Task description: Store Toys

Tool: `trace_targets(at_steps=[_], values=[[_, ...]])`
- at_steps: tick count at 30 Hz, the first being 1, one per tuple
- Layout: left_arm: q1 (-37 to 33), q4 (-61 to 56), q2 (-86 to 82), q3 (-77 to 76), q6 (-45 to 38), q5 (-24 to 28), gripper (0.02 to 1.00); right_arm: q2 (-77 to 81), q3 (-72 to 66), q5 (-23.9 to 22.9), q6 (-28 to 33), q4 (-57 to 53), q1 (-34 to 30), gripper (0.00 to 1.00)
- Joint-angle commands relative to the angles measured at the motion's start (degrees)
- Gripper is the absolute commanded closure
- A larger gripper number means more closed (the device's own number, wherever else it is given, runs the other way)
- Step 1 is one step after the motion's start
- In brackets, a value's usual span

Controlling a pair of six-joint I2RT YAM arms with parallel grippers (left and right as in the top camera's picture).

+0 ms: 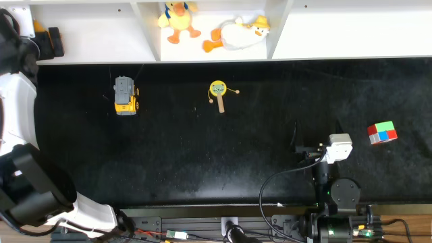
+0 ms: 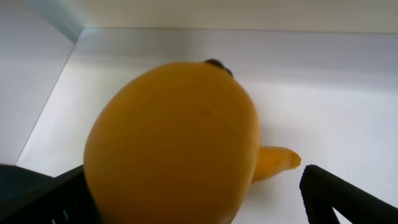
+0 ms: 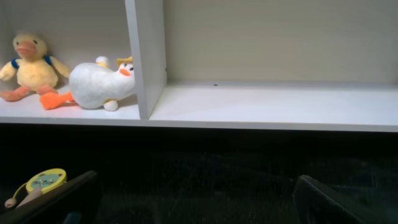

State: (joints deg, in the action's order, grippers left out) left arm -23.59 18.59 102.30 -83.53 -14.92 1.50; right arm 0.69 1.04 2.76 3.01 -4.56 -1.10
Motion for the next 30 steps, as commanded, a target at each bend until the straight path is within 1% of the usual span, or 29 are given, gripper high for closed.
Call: trace_targets(at_steps=[1,11,19,23,27,30], values=[[0.2,0.2,-1.4,-1.2,0.5,1.0,0.020,-0.4,-0.8,0.2,-0.5,0.3,-0.2,0.005],[-1.7,4.3,-7.3,1.0,0.4,0.7,0.020,-0.4,-0.8,0.2,-0.5,0.3,-0.2,0.005],[-1.8,2.4,-17.2,14.7,0.5,0.8,0.020,-0.4,-0.8,0.2,-0.5,0.3,-0.2,0.005],[-1.7,2.3,-25.7,23.8,3.7,1.2,0.020,-0.4,-0.8,0.2,-0.5,0.3,-0.2,0.007],[0.6,2.3,-33.3,32.2,5.2,5.5,0.020,-0.4,-0.8,0.2,-0.5,0.3,-0.2,0.005],[4.7,2.3,-36.0,37.0,7.8,5.2,0.020,-0.4,-0.8,0.2,-0.5,0.3,-0.2,0.007]])
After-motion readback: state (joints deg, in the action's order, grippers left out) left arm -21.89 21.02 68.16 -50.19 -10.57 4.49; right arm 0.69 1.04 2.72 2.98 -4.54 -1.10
